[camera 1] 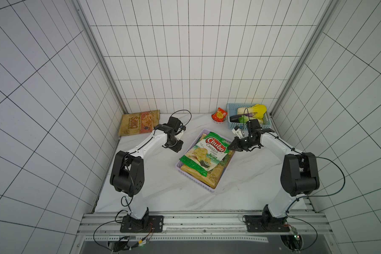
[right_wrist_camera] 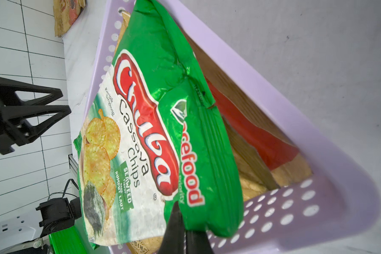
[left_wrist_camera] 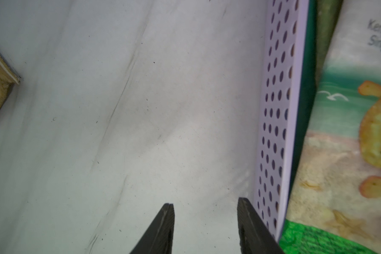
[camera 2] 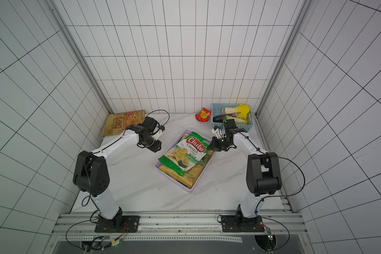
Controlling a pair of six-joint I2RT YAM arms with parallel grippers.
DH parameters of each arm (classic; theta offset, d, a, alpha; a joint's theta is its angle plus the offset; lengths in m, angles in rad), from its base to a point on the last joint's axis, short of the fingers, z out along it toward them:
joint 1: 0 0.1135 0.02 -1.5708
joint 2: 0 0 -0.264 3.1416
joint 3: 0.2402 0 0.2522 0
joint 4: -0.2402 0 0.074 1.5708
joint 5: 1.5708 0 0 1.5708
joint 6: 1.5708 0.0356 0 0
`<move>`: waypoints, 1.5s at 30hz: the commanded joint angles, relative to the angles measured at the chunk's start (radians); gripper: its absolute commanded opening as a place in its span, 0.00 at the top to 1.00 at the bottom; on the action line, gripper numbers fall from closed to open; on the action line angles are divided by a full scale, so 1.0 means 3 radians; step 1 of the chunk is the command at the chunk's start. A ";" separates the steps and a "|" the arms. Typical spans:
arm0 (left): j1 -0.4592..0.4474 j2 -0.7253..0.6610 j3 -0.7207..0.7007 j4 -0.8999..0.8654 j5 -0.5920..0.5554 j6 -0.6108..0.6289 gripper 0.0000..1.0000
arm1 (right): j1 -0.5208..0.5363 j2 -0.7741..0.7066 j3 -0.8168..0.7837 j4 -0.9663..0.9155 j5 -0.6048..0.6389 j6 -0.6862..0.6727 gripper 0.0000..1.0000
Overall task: Put the potato chips into the basket
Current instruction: Place the potato chip in the basket.
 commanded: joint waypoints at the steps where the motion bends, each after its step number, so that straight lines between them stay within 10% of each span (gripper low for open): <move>1: 0.0003 -0.0218 -0.0154 0.0034 0.0254 -0.0032 0.54 | -0.0035 0.0132 0.0213 -0.0055 0.0089 -0.0149 0.90; 11: 0.0203 -0.0703 -0.0546 0.0005 0.0622 0.0002 0.53 | 0.0197 -0.0587 -0.0087 -0.0005 0.0646 0.0311 0.47; 25: 0.0683 -0.1115 -0.0874 0.0237 0.0936 -0.0280 0.51 | 0.1592 -0.0646 -0.0660 0.1241 0.0410 0.1388 0.54; 45: 0.0778 -0.0934 -0.0722 0.0339 0.0620 -0.0332 0.45 | 0.1704 -0.0652 -0.0639 0.0492 0.0562 0.0817 0.55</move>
